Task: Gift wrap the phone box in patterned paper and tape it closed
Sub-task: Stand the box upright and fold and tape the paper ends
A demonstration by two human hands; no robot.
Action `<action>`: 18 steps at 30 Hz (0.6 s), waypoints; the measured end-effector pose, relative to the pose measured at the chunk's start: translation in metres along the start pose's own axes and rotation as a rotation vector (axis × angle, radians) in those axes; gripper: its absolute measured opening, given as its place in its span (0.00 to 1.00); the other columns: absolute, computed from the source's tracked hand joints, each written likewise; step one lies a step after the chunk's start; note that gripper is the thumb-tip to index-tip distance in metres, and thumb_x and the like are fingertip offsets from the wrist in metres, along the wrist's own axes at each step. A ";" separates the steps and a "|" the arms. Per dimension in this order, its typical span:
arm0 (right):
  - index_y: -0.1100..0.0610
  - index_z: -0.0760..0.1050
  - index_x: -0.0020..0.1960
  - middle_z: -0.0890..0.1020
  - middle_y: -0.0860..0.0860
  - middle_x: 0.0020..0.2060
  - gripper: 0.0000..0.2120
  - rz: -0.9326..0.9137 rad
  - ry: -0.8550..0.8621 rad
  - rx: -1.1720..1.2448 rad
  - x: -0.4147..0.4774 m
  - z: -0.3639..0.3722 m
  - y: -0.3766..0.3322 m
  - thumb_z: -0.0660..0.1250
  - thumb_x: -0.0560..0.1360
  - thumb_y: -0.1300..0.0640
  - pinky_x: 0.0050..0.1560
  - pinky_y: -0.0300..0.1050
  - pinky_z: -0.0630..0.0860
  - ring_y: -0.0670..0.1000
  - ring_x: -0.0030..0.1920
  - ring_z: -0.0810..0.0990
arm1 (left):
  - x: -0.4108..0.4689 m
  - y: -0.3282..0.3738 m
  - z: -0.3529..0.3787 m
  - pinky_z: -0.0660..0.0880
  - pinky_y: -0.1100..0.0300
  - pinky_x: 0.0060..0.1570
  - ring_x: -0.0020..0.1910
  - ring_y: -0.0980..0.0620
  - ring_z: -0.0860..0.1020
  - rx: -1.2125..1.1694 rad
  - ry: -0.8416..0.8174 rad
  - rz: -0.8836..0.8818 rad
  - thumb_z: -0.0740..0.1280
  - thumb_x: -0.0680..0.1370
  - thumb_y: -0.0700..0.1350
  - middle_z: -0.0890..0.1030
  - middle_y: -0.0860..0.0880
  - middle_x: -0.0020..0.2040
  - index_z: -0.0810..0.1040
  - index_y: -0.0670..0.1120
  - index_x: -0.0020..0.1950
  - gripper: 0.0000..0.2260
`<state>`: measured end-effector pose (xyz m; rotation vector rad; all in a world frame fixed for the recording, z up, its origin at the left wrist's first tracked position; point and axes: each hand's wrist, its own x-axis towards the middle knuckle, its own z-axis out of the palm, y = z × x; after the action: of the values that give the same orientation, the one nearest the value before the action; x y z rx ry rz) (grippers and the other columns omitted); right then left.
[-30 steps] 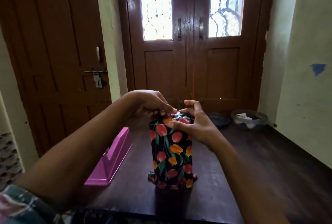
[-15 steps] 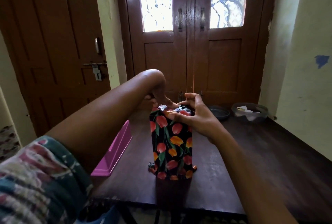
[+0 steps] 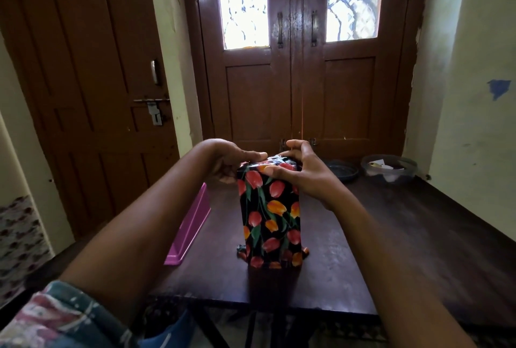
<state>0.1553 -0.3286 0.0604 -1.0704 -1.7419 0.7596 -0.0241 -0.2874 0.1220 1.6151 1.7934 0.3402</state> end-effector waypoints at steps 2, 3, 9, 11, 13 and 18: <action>0.52 0.59 0.69 0.72 0.45 0.56 0.38 -0.008 0.004 -0.026 -0.001 0.001 0.000 0.74 0.66 0.45 0.58 0.45 0.73 0.48 0.59 0.72 | -0.004 -0.007 0.003 0.74 0.56 0.53 0.47 0.48 0.79 -0.073 0.042 0.046 0.66 0.73 0.62 0.81 0.43 0.49 0.76 0.41 0.59 0.27; 0.52 0.60 0.69 0.72 0.45 0.56 0.37 -0.018 0.009 -0.043 -0.001 0.001 0.000 0.73 0.67 0.45 0.57 0.43 0.73 0.48 0.59 0.72 | -0.004 -0.009 0.005 0.75 0.55 0.54 0.49 0.47 0.79 -0.111 0.081 0.079 0.67 0.73 0.59 0.81 0.43 0.51 0.76 0.41 0.58 0.24; 0.50 0.60 0.71 0.74 0.50 0.62 0.34 -0.123 0.045 -0.242 -0.004 0.003 -0.001 0.69 0.70 0.43 0.56 0.45 0.74 0.50 0.59 0.74 | -0.015 -0.017 0.017 0.75 0.64 0.42 0.47 0.56 0.77 0.069 0.457 0.668 0.66 0.77 0.41 0.77 0.52 0.50 0.75 0.51 0.48 0.05; 0.47 0.58 0.72 0.73 0.51 0.65 0.33 -0.152 0.040 -0.303 -0.006 0.003 -0.001 0.66 0.71 0.40 0.59 0.50 0.75 0.53 0.61 0.74 | -0.018 -0.021 0.019 0.78 0.60 0.46 0.50 0.53 0.79 0.048 0.346 0.730 0.64 0.78 0.41 0.80 0.51 0.50 0.79 0.51 0.48 0.06; 0.44 0.58 0.72 0.71 0.52 0.67 0.31 -0.171 0.021 -0.387 -0.005 0.002 0.000 0.63 0.73 0.39 0.60 0.51 0.73 0.54 0.64 0.72 | -0.019 -0.026 0.019 0.79 0.55 0.50 0.50 0.50 0.80 -0.017 0.271 0.722 0.63 0.78 0.42 0.81 0.49 0.49 0.81 0.49 0.50 0.07; 0.46 0.68 0.68 0.73 0.50 0.62 0.24 -0.170 0.000 -0.566 -0.001 0.001 -0.005 0.60 0.74 0.38 0.50 0.42 0.73 0.48 0.56 0.73 | -0.019 -0.033 0.022 0.78 0.58 0.51 0.51 0.54 0.79 -0.072 0.280 0.770 0.63 0.79 0.42 0.81 0.50 0.49 0.81 0.48 0.53 0.08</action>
<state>0.1530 -0.3313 0.0637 -1.2608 -2.0761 0.1544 -0.0355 -0.3177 0.0915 2.2390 1.2407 1.0040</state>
